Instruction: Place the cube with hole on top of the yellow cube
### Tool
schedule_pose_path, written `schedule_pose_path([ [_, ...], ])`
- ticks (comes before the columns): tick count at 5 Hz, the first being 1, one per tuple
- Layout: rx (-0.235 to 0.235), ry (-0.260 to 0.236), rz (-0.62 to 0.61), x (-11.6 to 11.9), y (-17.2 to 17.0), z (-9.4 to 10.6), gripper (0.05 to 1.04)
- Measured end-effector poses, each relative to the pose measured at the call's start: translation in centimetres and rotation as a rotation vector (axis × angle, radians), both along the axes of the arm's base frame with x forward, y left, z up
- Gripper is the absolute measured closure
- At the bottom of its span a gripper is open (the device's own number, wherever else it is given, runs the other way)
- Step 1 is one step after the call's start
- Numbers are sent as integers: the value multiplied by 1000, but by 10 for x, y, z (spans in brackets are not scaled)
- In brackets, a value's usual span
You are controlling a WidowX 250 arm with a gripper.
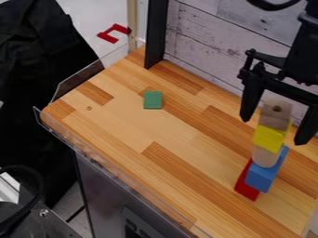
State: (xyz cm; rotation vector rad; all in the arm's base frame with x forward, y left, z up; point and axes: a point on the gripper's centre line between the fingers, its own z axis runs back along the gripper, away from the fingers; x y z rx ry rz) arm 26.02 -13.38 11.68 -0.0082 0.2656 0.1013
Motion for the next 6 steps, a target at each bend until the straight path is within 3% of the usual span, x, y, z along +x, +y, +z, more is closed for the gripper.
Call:
schedule_pose_path([
  [1,7,5,9,-1,1,0,83],
  [3,-21,-96,66,8,19,35,83],
  [4,-36,-107,116,14,40,41,83],
  [6,-27,-145,180,25,88,38,83],
])
